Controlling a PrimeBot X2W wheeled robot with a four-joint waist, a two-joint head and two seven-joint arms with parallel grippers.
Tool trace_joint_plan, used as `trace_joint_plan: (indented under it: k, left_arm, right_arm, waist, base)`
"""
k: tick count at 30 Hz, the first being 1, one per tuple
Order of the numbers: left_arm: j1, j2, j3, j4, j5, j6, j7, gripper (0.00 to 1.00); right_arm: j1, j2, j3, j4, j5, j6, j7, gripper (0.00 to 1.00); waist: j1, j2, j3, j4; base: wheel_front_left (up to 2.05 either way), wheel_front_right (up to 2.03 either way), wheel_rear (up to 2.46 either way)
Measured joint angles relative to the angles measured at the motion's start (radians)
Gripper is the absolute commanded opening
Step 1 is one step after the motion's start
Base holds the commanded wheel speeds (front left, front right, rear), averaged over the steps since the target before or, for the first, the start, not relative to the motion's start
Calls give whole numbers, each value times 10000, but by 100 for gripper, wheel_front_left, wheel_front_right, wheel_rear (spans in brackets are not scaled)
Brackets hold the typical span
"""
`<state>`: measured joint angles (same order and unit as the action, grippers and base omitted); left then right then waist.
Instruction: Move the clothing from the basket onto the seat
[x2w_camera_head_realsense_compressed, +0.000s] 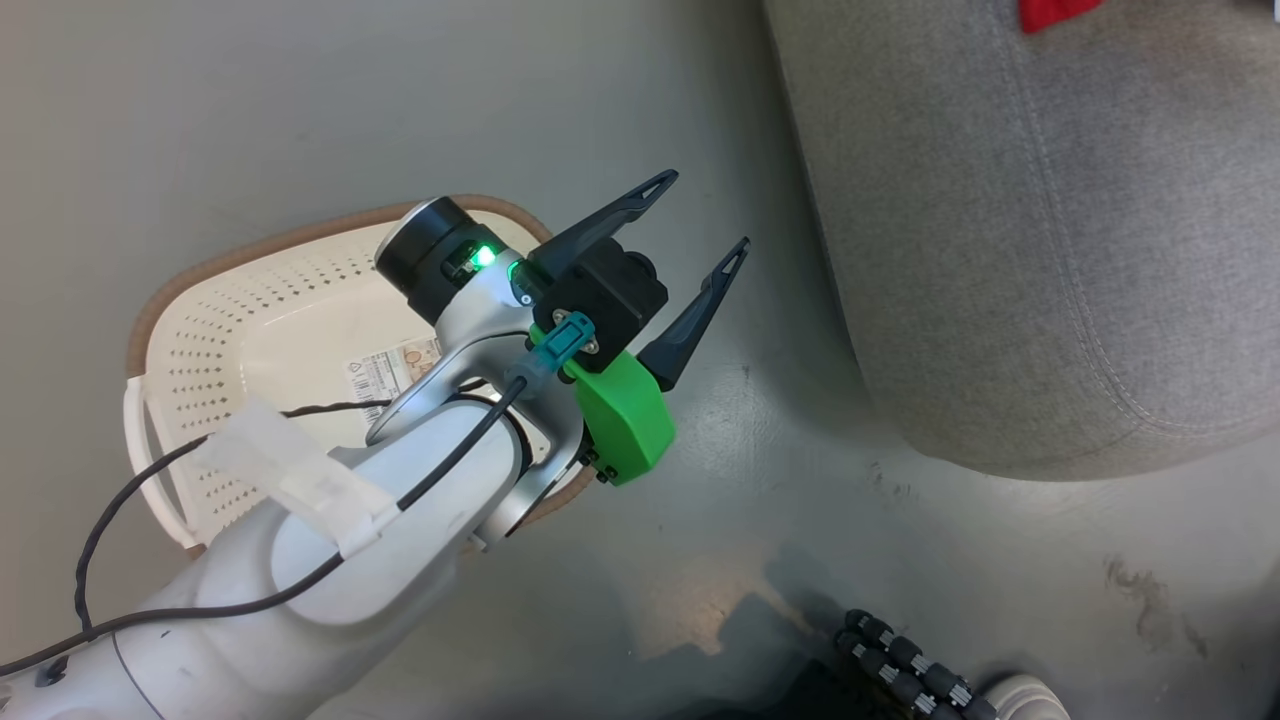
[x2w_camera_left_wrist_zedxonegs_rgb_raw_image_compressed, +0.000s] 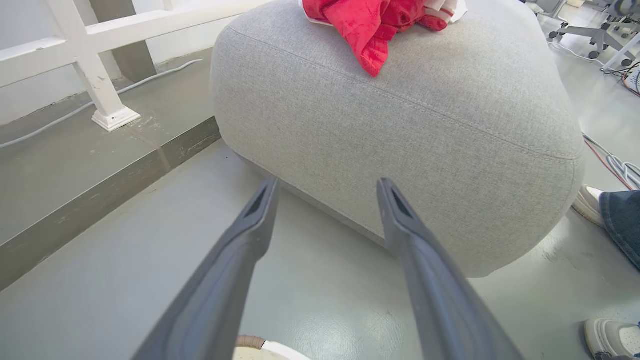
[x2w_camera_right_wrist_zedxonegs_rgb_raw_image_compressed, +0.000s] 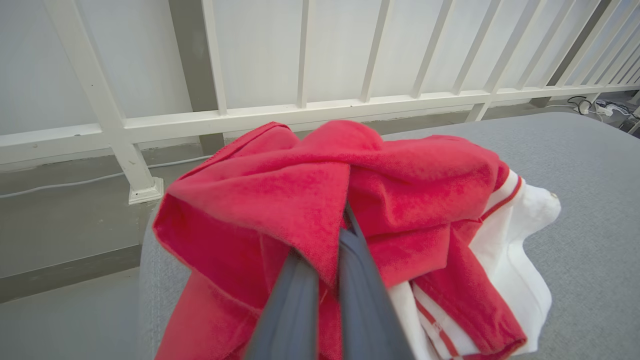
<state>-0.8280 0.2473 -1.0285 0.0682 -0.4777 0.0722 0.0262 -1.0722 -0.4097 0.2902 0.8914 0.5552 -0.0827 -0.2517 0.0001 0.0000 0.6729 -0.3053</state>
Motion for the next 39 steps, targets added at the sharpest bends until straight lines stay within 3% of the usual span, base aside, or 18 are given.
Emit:
trace_joint_plan:
  k: [3,4,6,7,8,17,30,39]
  left_arm:
    - [-6,13,17,-102,-2,0,2,100]
    - [-7,27,33,-123,-2,2,8,100]
    - [-8,77,67,-130,-2,17,8,100]
    - [-8,77,67,-130,-2,17,8,100]
    - [-8,121,105,-138,-2,21,8,100]
    - [-3,370,428,-171,-15,119,-105,100]
    - [354,405,832,4,-257,163,-738,100]
    - [774,286,1471,435,-688,249,-1521,100]
  right_arm:
    - [0,17,-40,-35,-42,0,0,0]
    - [0,31,-52,-61,-63,0,0,23]
    - [0,98,-86,-167,-109,6,0,58]
    - [0,98,-86,-167,-109,6,0,91]
    - [-1,169,-86,-217,-128,10,0,100]
    - [427,823,-167,-871,-311,244,-2,100]
    - [1592,763,-318,-1615,-963,552,-2,100]
    - [2434,842,-451,-2284,-1243,669,-4,100]
  waist:
    - [0,0,7,-95]
    - [0,0,6,-123]
    - [0,0,-3,-181]
    - [0,0,-3,-181]
    - [0,0,-10,-212]
    - [0,0,-201,-661]
    - [-1,0,-1006,-1178]
    - [-1,0,-1808,-1018]
  base:
    - [0,0,0]
    - [0,0,0]
    - [0,0,0]
    - [0,0,0]
    - [0,0,0]
    - [0,0,0]
    - [0,0,0]
    - [0,0,0]
